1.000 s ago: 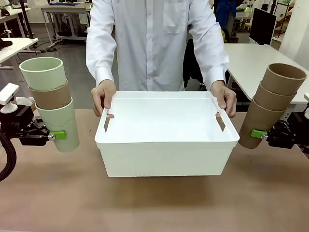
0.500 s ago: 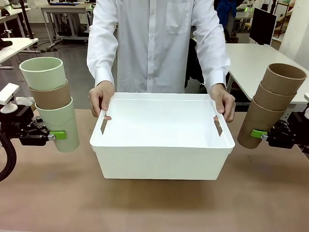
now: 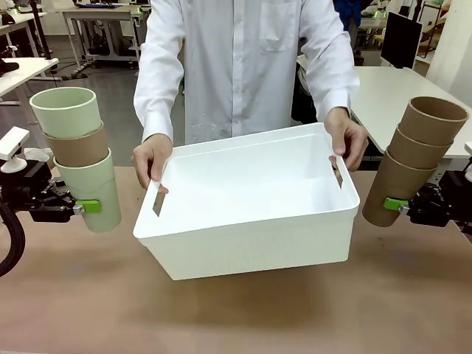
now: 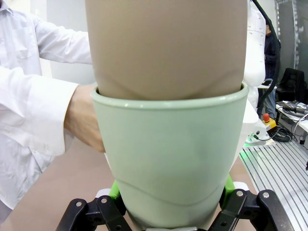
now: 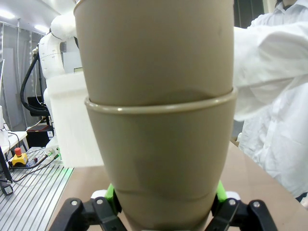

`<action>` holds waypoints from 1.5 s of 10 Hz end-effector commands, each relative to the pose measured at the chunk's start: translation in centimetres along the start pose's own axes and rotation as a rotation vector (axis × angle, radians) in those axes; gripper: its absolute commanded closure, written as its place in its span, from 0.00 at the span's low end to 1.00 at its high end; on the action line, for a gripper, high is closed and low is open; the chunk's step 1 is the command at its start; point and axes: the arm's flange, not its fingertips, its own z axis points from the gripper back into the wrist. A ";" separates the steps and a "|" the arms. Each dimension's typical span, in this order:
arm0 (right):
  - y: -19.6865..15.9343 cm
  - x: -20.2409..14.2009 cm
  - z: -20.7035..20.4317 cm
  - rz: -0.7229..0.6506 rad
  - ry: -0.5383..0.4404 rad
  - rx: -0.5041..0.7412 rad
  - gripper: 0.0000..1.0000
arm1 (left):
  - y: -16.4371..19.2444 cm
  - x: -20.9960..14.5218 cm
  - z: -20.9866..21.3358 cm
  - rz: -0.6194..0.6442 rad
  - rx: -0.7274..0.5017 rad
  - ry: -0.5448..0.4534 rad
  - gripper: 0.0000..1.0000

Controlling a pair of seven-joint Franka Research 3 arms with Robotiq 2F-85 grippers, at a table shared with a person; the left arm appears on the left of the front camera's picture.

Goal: Stack the cups and store them in the basket.
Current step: Place the stack of Reusable plastic cups into the Pantry Basket.

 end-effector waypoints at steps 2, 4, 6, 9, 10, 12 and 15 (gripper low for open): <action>0.0 0.4 0.0 0.007 -0.007 -0.001 0.15 | 0.0 0.4 -0.1 -0.008 -0.003 -0.006 0.15; 0.0 0.4 0.0 0.007 -0.007 -0.001 0.15 | -0.6 1.5 0.0 0.007 -0.016 0.012 0.15; 0.0 0.4 0.0 0.007 -0.007 -0.001 0.15 | -1.8 5.4 -0.3 0.008 -0.020 0.078 0.15; 0.0 0.4 0.0 0.007 -0.007 -0.001 0.15 | -3.4 12.1 -2.2 0.023 -0.044 0.204 0.15; 0.0 0.4 0.0 0.007 -0.007 -0.001 0.15 | -3.7 13.9 -3.5 0.020 -0.046 0.258 0.15; 0.0 0.4 0.0 0.007 -0.007 -0.001 0.15 | -4.0 17.1 -7.3 0.021 -0.043 0.399 0.15; 0.0 0.4 0.0 0.007 -0.007 -0.001 0.15 | -3.1 18.6 -13.6 0.031 -0.048 0.590 0.15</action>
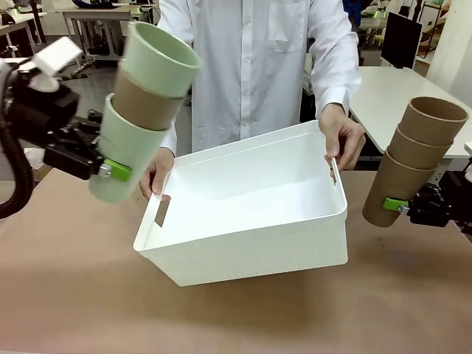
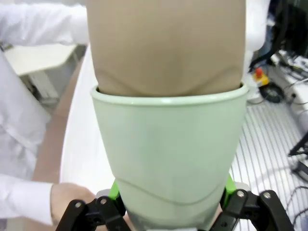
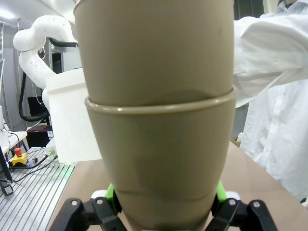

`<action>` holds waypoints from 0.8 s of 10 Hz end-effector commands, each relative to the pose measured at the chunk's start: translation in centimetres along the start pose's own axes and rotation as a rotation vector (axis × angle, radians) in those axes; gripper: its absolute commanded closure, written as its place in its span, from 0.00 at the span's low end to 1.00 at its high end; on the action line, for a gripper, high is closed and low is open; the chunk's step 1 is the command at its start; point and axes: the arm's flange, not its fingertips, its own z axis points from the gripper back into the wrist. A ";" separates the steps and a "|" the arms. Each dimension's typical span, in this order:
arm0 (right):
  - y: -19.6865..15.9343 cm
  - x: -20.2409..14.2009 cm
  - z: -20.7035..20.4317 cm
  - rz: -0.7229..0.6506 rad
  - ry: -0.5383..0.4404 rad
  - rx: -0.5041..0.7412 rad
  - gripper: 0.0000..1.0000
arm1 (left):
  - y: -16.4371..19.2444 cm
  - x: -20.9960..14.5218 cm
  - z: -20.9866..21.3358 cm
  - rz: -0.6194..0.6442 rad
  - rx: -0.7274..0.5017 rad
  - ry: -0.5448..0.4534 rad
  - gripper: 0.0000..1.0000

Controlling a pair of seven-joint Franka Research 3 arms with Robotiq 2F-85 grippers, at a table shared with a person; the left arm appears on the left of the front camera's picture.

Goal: Stack the cups and store them in the basket.
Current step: Place the stack of Reusable plastic cups into the Pantry Basket.

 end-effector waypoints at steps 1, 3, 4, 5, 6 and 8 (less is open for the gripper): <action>0.0 0.5 0.0 0.008 -0.007 -0.002 0.15 | 1.5 1.7 -2.9 0.041 -0.019 0.116 0.15; 0.0 0.5 0.0 0.008 -0.007 -0.002 0.15 | 2.0 2.9 -6.5 0.067 -0.012 0.205 0.15; 0.0 0.5 0.0 0.008 -0.007 -0.002 0.15 | 2.4 3.1 -8.4 0.073 0.001 0.250 0.15; 0.0 0.5 0.0 0.008 -0.007 -0.002 0.15 | 2.8 3.0 -9.9 0.084 -0.002 0.275 0.15; 0.0 0.5 0.0 0.008 -0.007 -0.002 0.15 | 3.2 3.0 -11.3 0.090 0.009 0.296 0.15; 0.0 0.5 0.0 0.008 -0.007 -0.002 0.15 | 3.6 3.0 -13.8 0.105 0.017 0.340 0.15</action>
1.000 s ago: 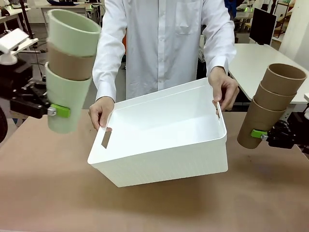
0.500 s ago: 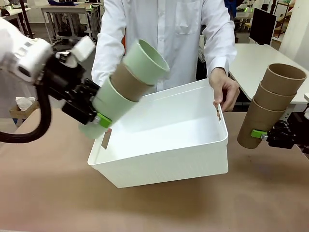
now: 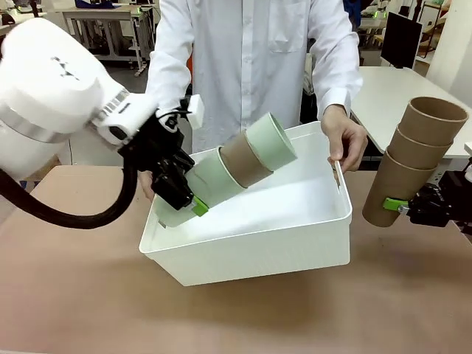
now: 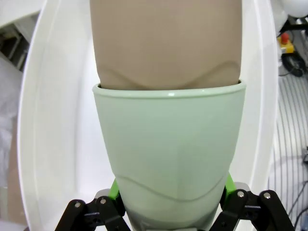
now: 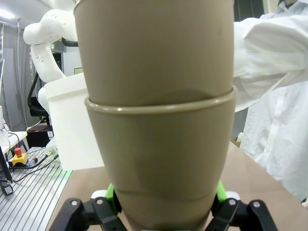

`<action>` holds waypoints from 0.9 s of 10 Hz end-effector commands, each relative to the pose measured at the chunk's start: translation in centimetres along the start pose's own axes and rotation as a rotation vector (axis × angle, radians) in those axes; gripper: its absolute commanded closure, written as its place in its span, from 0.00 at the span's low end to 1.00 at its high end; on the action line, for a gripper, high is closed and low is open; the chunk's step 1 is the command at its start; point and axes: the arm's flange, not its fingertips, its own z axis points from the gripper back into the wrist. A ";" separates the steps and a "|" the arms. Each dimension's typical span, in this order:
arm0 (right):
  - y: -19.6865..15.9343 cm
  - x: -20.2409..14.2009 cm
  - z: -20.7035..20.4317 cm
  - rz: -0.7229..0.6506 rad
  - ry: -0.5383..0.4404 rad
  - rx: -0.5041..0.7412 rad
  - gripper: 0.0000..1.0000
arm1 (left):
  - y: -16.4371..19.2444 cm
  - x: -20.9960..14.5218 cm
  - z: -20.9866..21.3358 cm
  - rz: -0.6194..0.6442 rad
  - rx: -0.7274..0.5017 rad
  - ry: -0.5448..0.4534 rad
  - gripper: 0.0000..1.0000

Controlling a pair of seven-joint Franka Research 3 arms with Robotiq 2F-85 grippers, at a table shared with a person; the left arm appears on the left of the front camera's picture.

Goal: Stack the cups and store them in the basket.
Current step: Place the stack of Reusable plastic cups into the Pantry Basket.

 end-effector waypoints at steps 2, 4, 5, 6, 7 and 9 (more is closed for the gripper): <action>0.0 0.5 0.0 0.008 -0.007 -0.002 0.15 | 0.6 1.5 -2.5 0.042 0.019 0.055 0.15; 0.0 0.5 0.0 0.008 -0.007 -0.002 0.15 | 0.4 1.7 -4.9 0.033 0.010 0.114 0.15; 0.0 0.5 0.0 0.008 -0.007 -0.002 0.15 | 0.4 1.6 -5.9 0.022 0.015 0.148 0.15; 0.0 0.5 0.0 0.008 -0.007 -0.002 0.15 | 0.4 1.5 -6.8 0.000 0.035 0.166 0.15; 0.0 0.5 0.0 0.008 -0.007 -0.002 0.15 | 0.3 1.2 -7.5 -0.008 0.034 0.182 0.15; 0.0 0.5 0.0 0.008 -0.007 -0.002 0.15 | 0.4 0.7 -9.1 -0.010 0.030 0.206 0.15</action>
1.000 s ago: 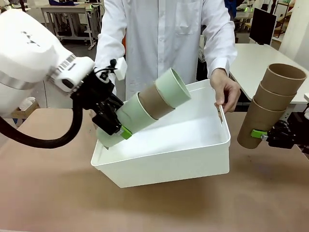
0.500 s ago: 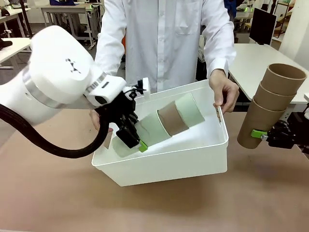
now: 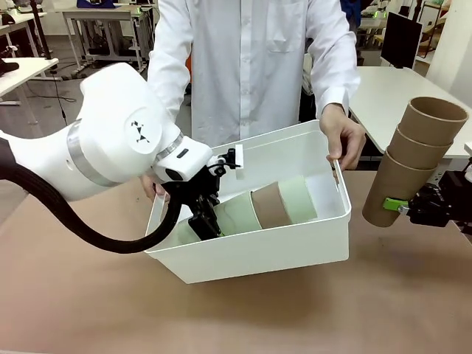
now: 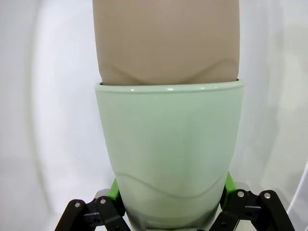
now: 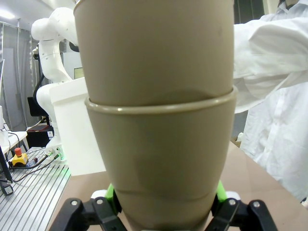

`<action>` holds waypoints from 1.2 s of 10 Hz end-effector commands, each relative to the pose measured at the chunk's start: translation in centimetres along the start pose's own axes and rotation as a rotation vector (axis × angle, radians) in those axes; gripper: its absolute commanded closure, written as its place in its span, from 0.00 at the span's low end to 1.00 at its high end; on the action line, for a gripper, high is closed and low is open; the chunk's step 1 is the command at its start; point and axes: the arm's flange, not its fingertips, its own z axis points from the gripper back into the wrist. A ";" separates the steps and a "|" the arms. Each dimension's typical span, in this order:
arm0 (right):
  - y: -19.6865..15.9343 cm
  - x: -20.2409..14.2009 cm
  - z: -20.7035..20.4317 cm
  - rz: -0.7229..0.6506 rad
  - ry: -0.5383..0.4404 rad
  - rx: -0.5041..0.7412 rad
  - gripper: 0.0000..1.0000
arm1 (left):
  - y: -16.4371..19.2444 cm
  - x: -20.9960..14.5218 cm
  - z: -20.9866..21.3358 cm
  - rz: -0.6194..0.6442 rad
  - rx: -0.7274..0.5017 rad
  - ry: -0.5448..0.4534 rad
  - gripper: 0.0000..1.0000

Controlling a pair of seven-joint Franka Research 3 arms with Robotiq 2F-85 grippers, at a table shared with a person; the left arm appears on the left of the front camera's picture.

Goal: Stack the cups and store them in the basket.
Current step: Place the stack of Reusable plastic cups into the Pantry Basket.

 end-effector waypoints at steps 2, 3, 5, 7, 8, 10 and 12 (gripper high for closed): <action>0.0 0.5 0.0 0.008 -0.007 -0.002 0.15 | 0.4 0.6 -1.4 0.012 0.023 0.015 0.15; 0.0 0.5 0.0 0.008 -0.007 -0.002 0.15 | 0.4 0.6 -2.0 0.008 0.030 0.016 0.15; 0.0 0.5 0.0 0.008 -0.007 -0.002 0.15 | 0.7 0.7 -2.6 0.005 0.035 0.001 0.15; 0.0 0.5 0.0 0.008 -0.007 -0.002 0.15 | 0.7 0.9 -2.5 -0.027 0.037 -0.018 0.00; 0.0 0.5 0.0 0.008 -0.007 -0.002 0.15 | 0.7 0.8 -2.3 -0.026 0.031 -0.016 0.00; 0.0 0.5 0.0 0.008 -0.007 -0.002 0.15 | 0.5 0.5 -1.2 -0.023 0.012 -0.012 0.00; 0.0 0.5 0.0 0.008 -0.007 -0.002 0.15 | 0.1 0.2 1.6 -0.025 -0.030 -0.038 0.00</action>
